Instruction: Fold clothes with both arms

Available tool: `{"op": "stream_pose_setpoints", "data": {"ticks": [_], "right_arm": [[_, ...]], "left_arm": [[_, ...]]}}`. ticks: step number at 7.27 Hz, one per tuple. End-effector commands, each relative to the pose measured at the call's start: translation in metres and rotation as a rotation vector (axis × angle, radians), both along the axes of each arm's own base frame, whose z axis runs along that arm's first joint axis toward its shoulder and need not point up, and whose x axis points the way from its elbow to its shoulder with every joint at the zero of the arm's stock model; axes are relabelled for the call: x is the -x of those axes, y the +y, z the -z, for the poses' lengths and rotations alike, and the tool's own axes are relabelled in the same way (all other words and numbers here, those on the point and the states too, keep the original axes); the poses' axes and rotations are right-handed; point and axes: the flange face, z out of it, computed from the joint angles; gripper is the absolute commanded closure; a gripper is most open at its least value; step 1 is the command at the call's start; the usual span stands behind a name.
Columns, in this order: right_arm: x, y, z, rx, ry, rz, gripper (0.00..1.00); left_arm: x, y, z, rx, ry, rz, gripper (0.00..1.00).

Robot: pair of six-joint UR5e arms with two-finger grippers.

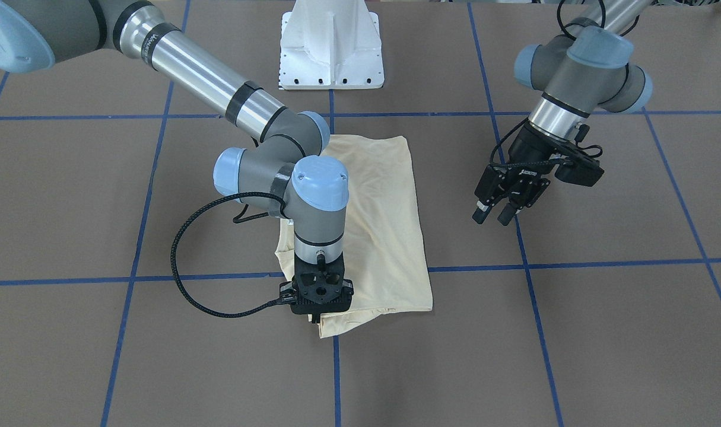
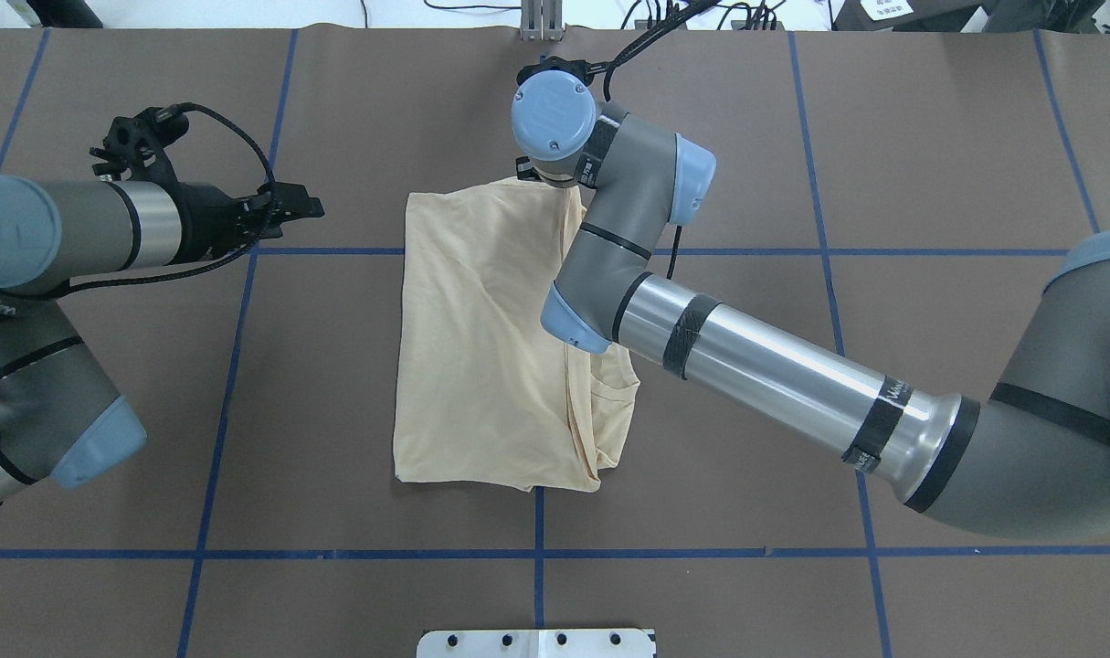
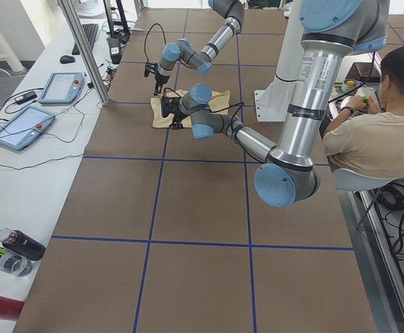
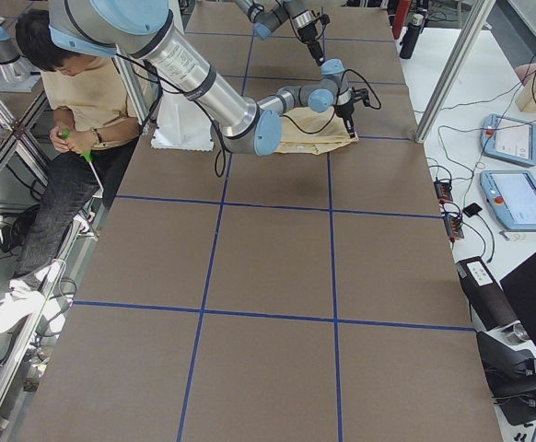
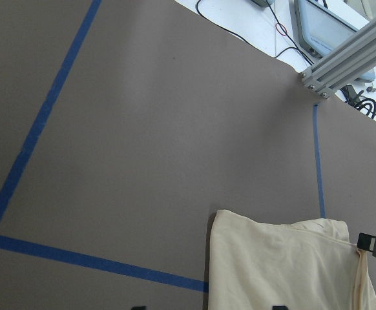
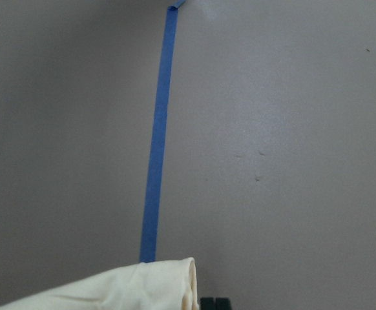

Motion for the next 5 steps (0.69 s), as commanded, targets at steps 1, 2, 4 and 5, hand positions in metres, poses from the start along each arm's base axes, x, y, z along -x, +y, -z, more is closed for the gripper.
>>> {"op": "stream_pose_setpoints", "data": {"ticks": [1, 2, 4, 5], "right_arm": [[-0.022, -0.015, 0.001, -0.008, -0.006, 0.019, 1.0], [-0.026, -0.015, -0.013, -0.004, 0.004, 0.025, 1.0], [-0.032, -0.01, -0.029, -0.008, 0.007, 0.029, 1.0], [-0.031, -0.009, -0.032, -0.005, 0.01, 0.031, 1.0]], "left_arm": [[0.0, 0.0, 0.001, -0.002, 0.002, 0.0, 0.28], [-0.001, 0.0, 0.002, -0.003, 0.003, -0.002, 0.28], [-0.001, 0.0, 0.002, -0.003, 0.003, -0.002, 0.28], [-0.001, 0.0, 0.004, -0.005, 0.005, -0.002, 0.28]]}}
